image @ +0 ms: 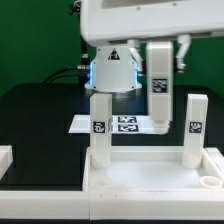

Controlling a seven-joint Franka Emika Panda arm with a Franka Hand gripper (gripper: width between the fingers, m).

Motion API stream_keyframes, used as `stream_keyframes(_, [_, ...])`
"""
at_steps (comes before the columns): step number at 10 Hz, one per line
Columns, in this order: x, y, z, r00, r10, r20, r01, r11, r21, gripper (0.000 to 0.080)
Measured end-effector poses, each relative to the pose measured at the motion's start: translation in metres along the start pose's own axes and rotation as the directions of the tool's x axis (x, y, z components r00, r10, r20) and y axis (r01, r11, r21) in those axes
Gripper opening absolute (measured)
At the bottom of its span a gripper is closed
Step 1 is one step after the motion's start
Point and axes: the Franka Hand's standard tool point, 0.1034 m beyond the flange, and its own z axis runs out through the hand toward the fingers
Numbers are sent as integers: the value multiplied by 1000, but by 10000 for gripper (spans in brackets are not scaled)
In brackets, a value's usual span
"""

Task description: Assemble desk

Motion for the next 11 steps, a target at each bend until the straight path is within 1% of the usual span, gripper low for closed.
stream_keyframes(1, [6,-23,13,998,-69,-3,69,998,-2,285])
stream_keyframes(2, [9,-45,21,995,-98,-4,98,995,-2,285])
stream_keyframes(3, [5,-54,25,994,-109,-1,109,994,2,285])
stream_keyframes(5, [6,-50,25,994,-107,-1,107,994,-1,285])
stream_keyframes(6, [5,-51,26,994,-108,-4,108,994,0,285])
stream_keyframes(7, [3,-55,34,993,-110,-34,110,994,3,285])
stream_keyframes(8, [-2,-61,44,992,-118,-49,119,993,3,285])
stream_keyframes(9, [-4,-60,49,991,-122,-52,122,993,1,285])
stream_keyframes(11, [-9,-64,53,991,-129,-44,129,992,1,285])
